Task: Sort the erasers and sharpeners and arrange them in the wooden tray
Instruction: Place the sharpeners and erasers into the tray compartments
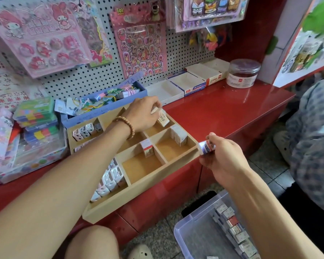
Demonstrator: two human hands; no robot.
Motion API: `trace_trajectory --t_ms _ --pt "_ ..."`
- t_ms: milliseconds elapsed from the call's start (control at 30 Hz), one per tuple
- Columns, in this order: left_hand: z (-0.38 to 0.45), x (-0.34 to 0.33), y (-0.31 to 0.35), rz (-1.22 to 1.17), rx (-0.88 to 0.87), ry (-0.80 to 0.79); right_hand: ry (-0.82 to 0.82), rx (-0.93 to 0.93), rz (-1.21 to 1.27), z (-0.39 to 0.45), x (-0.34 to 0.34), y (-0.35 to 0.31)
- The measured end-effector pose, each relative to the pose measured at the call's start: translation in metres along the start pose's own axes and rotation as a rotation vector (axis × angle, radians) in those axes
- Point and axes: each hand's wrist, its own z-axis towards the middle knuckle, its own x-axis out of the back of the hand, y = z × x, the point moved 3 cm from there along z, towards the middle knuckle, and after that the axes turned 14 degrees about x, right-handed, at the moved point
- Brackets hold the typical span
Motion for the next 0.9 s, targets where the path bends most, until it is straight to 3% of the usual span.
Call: trace_trajectory --t_ms 67,200,900 --pt "0.011 -0.006 0.004 0.064 0.004 0.000 -0.008 0.061 -0.067 0.005 0.003 0.003" --pt "0.024 -0.020 0.008 0.115 -0.003 0.043 -0.040 0.064 0.049 0.010 0.009 0.006" --pt "0.027 -0.053 0.002 0.041 -0.041 0.183 -0.128 0.024 0.179 0.014 0.025 0.016"
